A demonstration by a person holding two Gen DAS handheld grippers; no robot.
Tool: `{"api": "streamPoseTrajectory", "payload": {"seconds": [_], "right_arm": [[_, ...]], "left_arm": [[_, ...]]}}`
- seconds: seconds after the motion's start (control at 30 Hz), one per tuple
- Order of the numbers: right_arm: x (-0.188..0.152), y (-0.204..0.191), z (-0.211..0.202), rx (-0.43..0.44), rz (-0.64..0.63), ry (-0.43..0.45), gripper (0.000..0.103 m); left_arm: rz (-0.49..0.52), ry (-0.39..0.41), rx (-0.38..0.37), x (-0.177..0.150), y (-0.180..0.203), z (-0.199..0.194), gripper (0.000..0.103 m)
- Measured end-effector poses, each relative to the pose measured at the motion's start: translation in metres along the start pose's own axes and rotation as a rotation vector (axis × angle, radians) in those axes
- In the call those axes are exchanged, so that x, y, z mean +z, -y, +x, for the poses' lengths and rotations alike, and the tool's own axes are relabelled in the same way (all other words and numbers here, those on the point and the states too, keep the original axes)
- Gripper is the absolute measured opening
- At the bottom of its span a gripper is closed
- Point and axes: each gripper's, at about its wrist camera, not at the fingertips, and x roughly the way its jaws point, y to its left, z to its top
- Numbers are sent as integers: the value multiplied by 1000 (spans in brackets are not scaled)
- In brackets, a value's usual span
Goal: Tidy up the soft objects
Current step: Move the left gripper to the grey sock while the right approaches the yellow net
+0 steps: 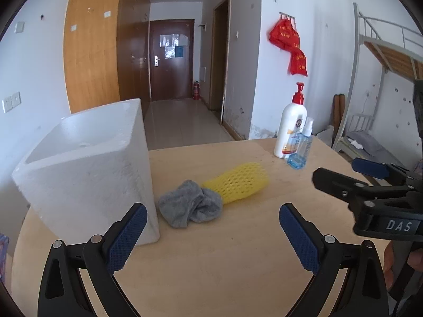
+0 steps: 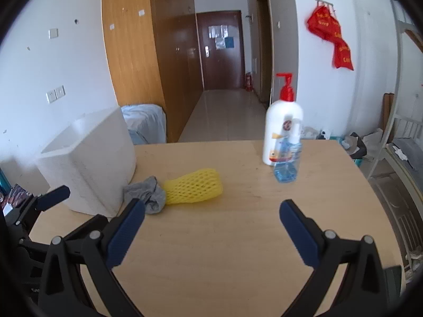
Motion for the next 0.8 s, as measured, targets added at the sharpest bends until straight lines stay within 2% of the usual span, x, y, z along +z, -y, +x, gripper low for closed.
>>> {"api": "streamPoseTrajectory", "payload": {"seconds": [0.13, 0.43, 0.8], "right_arm": [[8, -1, 22, -5, -10, -32, 103], [20, 1, 63, -20, -15, -60, 103], [22, 0, 89, -20, -48, -94, 103]], "left_arm": [[41, -21, 24, 3, 3, 23, 98], [11, -48, 53, 8, -4, 61, 97], [18, -70, 102, 7, -9, 87, 93]]}}
